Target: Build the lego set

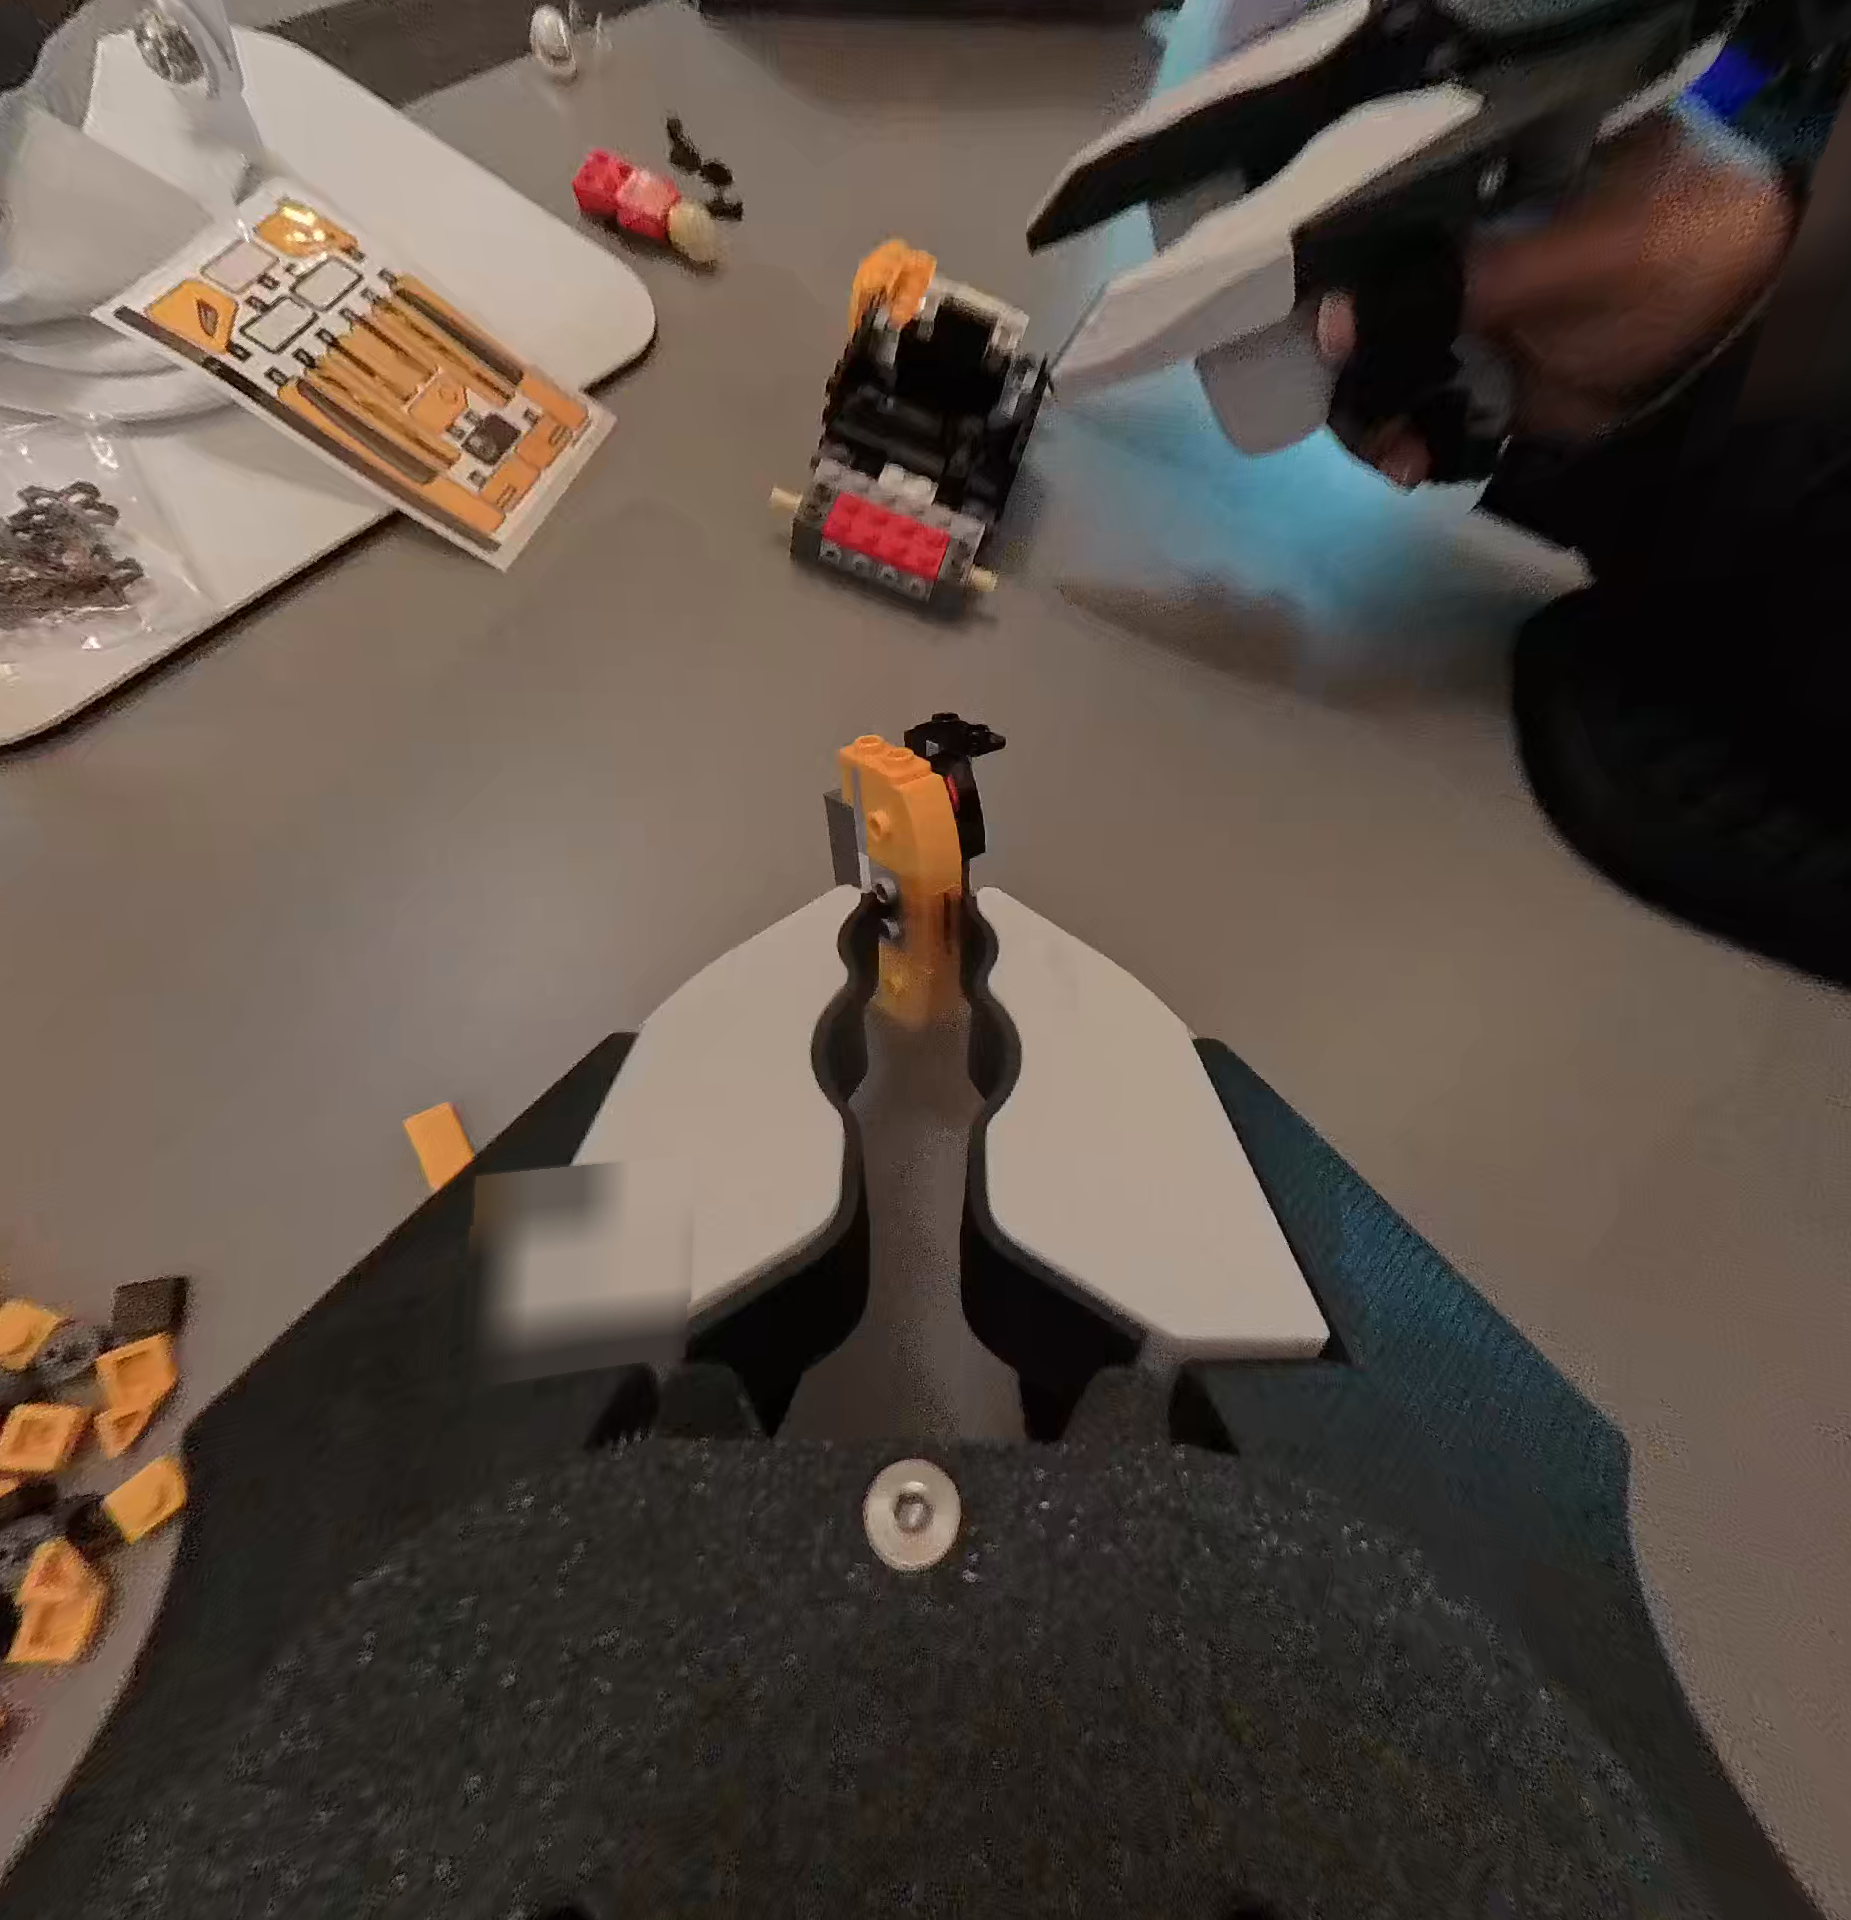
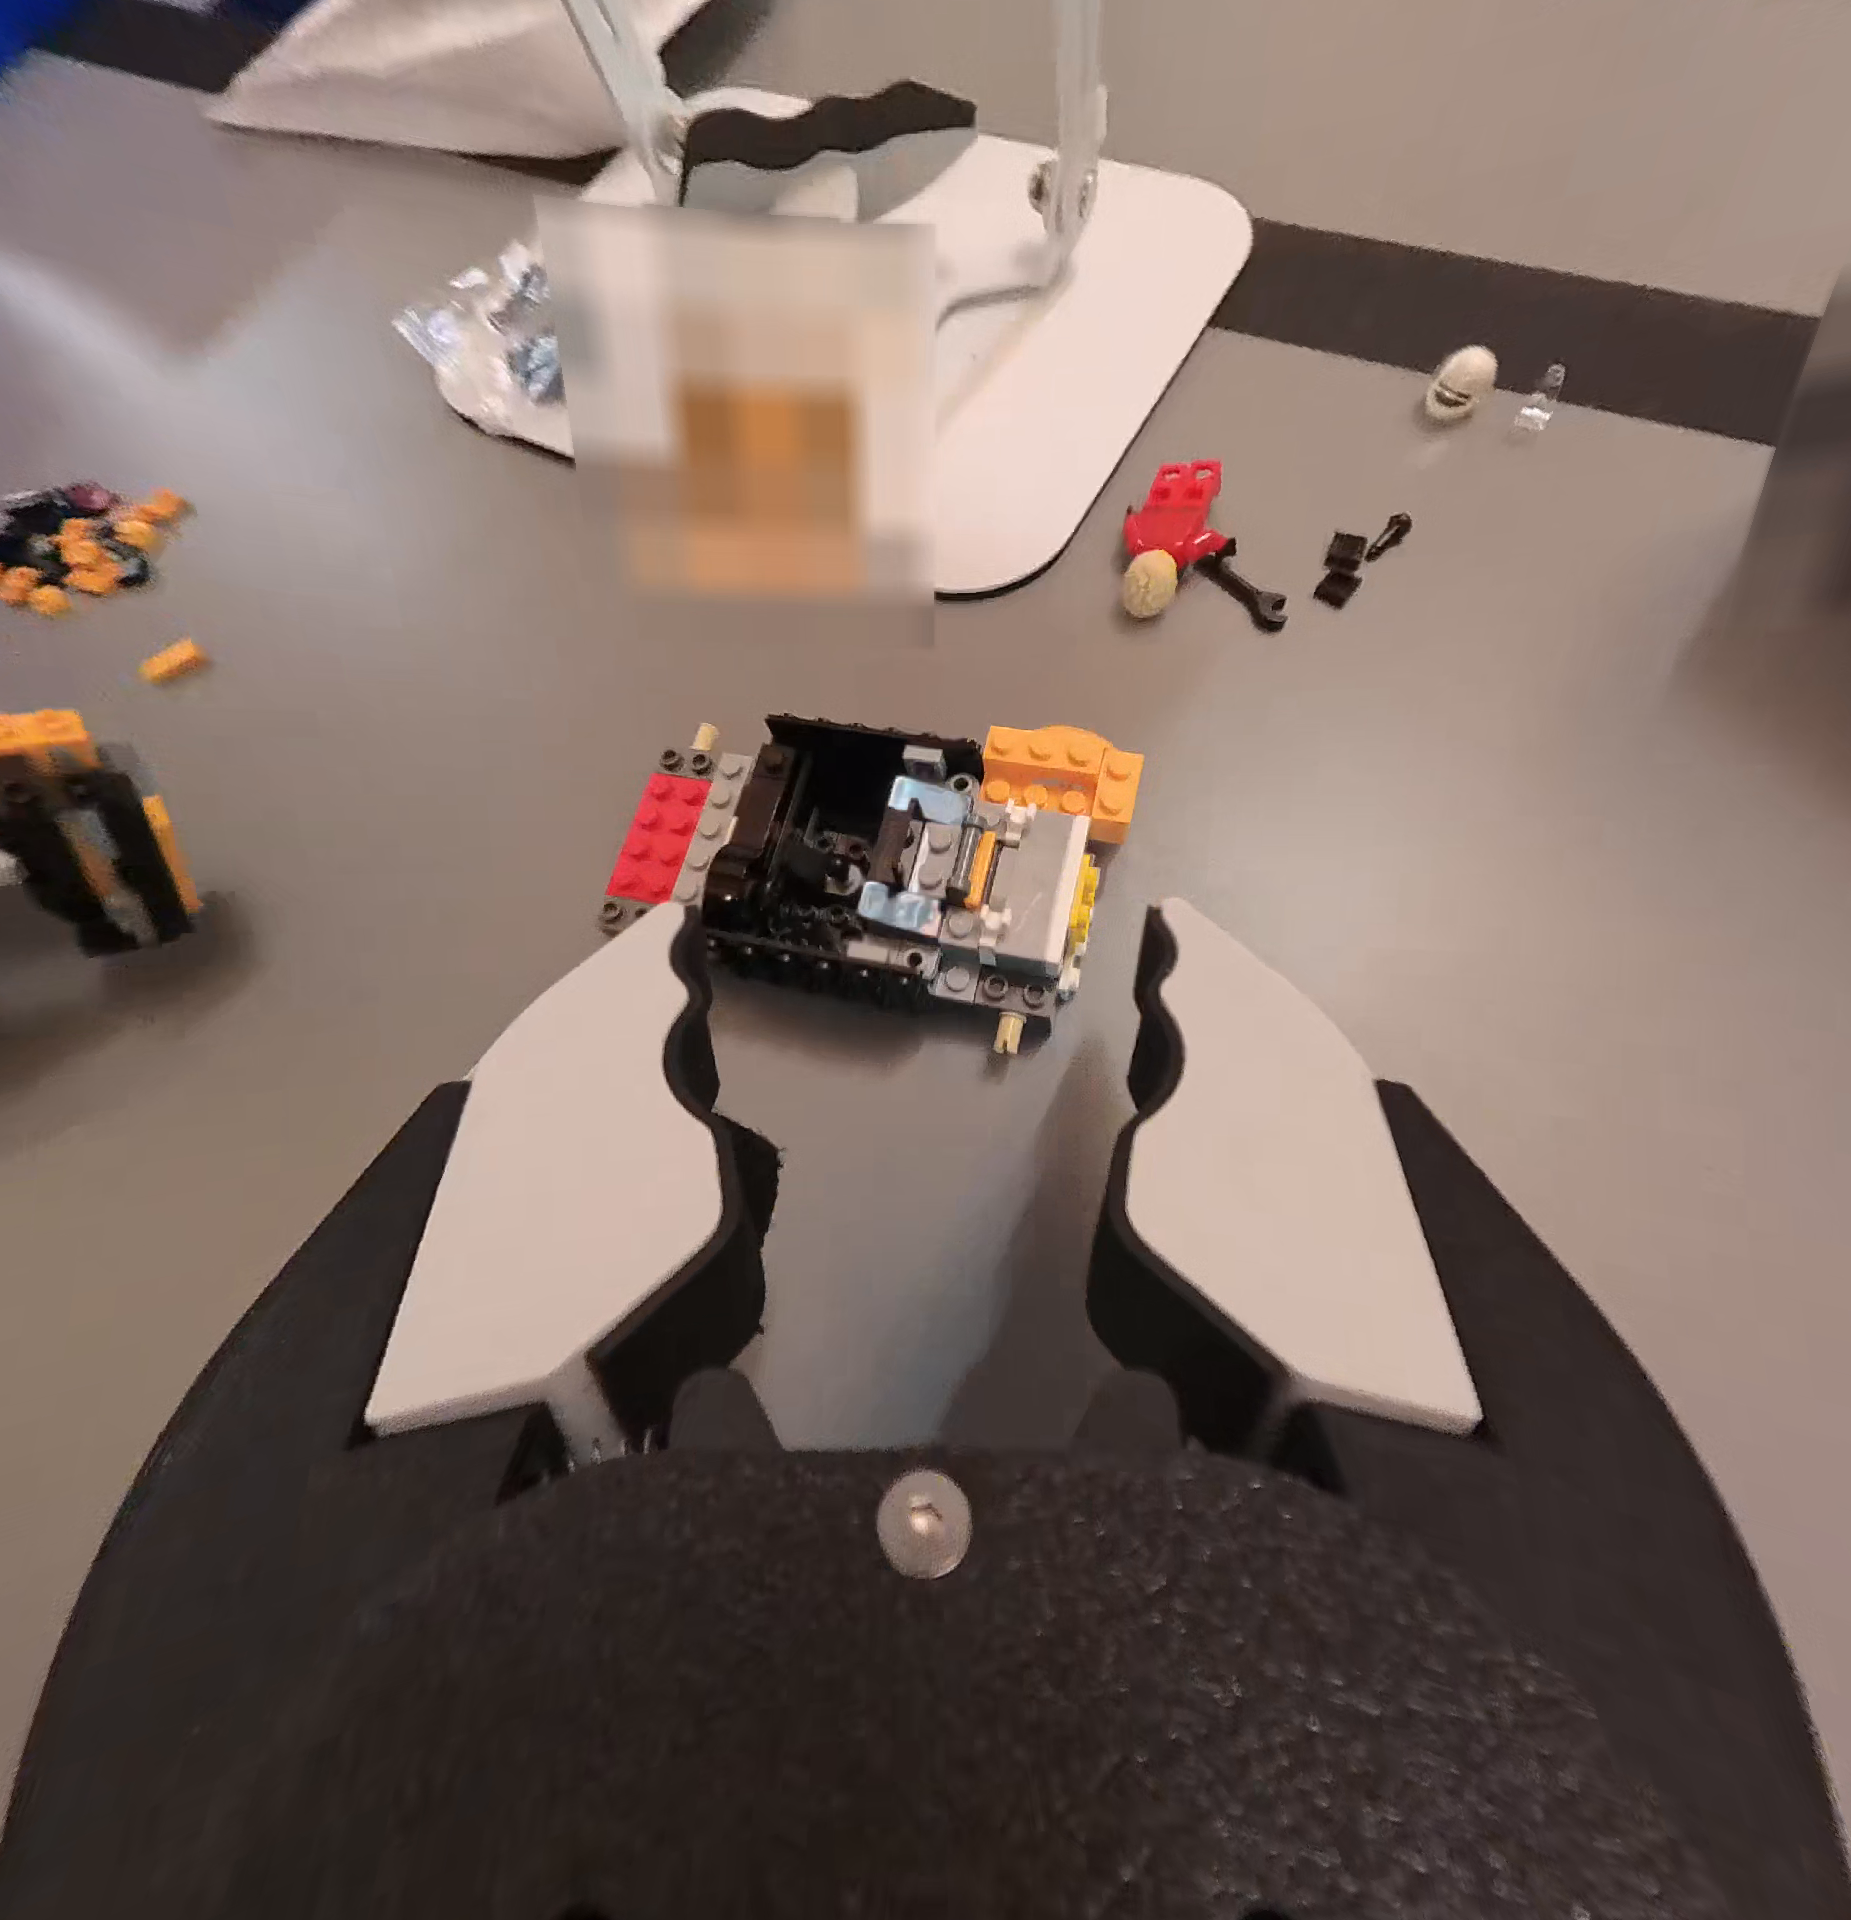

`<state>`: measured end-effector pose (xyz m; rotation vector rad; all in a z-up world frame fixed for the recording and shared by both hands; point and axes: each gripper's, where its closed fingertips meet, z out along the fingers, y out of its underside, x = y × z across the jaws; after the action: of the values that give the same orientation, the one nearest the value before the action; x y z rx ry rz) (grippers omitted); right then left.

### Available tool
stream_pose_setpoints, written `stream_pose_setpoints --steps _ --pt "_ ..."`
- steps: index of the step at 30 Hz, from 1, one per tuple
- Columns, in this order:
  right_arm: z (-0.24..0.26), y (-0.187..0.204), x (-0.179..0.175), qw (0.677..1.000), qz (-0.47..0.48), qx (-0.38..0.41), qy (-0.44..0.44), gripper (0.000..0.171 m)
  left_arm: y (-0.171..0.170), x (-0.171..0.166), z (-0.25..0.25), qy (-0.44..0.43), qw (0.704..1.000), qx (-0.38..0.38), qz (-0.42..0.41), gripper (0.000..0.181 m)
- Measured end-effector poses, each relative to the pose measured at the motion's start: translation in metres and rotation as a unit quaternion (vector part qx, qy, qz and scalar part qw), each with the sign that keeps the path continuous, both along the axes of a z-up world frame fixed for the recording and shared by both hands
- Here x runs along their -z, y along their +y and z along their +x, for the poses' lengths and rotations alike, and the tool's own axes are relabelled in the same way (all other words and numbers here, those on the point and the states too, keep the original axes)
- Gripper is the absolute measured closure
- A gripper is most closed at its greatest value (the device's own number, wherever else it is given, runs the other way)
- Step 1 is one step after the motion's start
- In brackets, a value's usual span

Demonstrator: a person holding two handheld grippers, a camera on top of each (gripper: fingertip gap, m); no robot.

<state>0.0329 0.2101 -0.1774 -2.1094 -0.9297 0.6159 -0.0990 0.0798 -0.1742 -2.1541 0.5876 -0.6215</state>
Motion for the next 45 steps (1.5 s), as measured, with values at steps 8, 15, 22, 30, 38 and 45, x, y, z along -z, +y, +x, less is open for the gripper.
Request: stream_pose_setpoints --steps 8,15,22,30,38,45 --pt "-0.017 0.005 0.018 0.997 -0.078 -0.007 -0.007 0.093 -0.007 0.015 -0.004 0.015 0.998 0.003 -0.057 0.166" --pt "-0.021 0.0 0.023 0.983 -0.108 -0.146 -0.036 0.117 -0.005 0.017 -0.007 0.014 0.998 -0.003 -0.055 0.157" --pt "-0.015 -0.046 0.023 0.908 -0.104 -0.398 -0.077 0.118 -0.005 0.016 -0.005 0.02 0.999 0.012 -0.042 0.164" --pt "-0.031 -0.091 0.02 0.834 -0.085 -0.53 -0.127 0.111 -0.002 0.012 -0.007 0.08 0.995 0.059 0.015 0.165" --pt "-0.035 -0.095 -0.018 0.898 0.008 -0.435 -0.07 0.102 -0.007 -0.008 -0.011 0.069 0.996 0.05 0.036 0.149" --pt "-0.034 -0.102 0.01 0.917 0.027 -0.378 -0.127 0.116 -0.007 0.026 0.003 0.144 0.987 0.071 0.018 0.153"
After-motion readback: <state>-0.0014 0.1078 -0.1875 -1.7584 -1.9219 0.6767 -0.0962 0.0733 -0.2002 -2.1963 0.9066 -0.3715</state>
